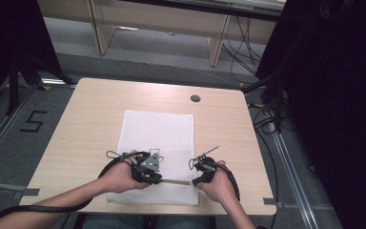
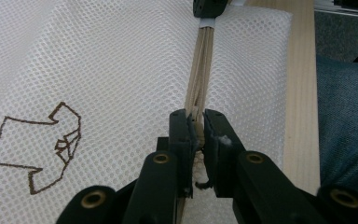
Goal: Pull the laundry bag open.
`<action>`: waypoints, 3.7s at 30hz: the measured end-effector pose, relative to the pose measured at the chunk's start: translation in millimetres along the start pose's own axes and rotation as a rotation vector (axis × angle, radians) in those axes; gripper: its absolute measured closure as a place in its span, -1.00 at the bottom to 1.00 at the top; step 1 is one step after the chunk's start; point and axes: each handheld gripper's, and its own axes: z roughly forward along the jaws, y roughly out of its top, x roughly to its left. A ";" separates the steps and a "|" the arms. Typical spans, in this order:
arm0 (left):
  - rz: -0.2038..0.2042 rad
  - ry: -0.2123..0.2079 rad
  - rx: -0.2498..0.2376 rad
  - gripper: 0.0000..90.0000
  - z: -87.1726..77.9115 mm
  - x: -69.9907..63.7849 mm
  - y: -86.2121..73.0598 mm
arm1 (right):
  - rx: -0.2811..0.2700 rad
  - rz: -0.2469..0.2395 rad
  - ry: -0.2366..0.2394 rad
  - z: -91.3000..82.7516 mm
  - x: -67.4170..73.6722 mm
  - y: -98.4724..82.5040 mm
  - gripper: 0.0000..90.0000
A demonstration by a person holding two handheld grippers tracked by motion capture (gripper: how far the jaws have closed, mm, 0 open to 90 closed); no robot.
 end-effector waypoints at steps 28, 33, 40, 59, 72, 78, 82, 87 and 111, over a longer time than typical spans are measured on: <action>-0.002 -0.003 -0.001 0.82 -8.5 2.5 -6.9 | 0.000 -0.001 0.002 0.0 0.0 0.0 1.00; -0.023 -0.010 -0.015 0.81 -10.4 3.2 -9.9 | -0.002 -0.001 0.004 0.1 -0.6 -0.1 1.00; -0.006 -0.011 -0.011 0.82 -12.3 4.4 -10.9 | -0.003 -0.006 0.001 0.6 -1.1 -0.3 1.00; -0.032 -0.002 -0.013 0.82 -18.4 5.1 -17.8 | -0.005 -0.002 0.004 0.8 -1.3 -0.2 1.00; -0.035 0.001 -0.027 0.81 -22.4 6.1 -22.3 | 0.003 0.004 0.000 0.2 -0.6 -0.3 1.00; -0.033 0.003 -0.027 0.81 -23.7 6.7 -23.9 | -0.002 0.001 0.004 0.6 -1.1 -0.3 1.00; -0.045 0.001 -0.030 0.81 -23.9 6.2 -24.2 | -0.007 -0.004 0.006 0.2 -1.1 -0.4 1.00; -0.028 0.011 -0.022 0.82 -24.5 5.4 -24.3 | -0.007 -0.003 0.007 0.3 -1.4 -0.4 1.00; -0.054 0.028 -0.013 0.82 -38.8 8.7 -39.2 | -0.010 -0.009 0.005 0.5 -1.4 -0.2 1.00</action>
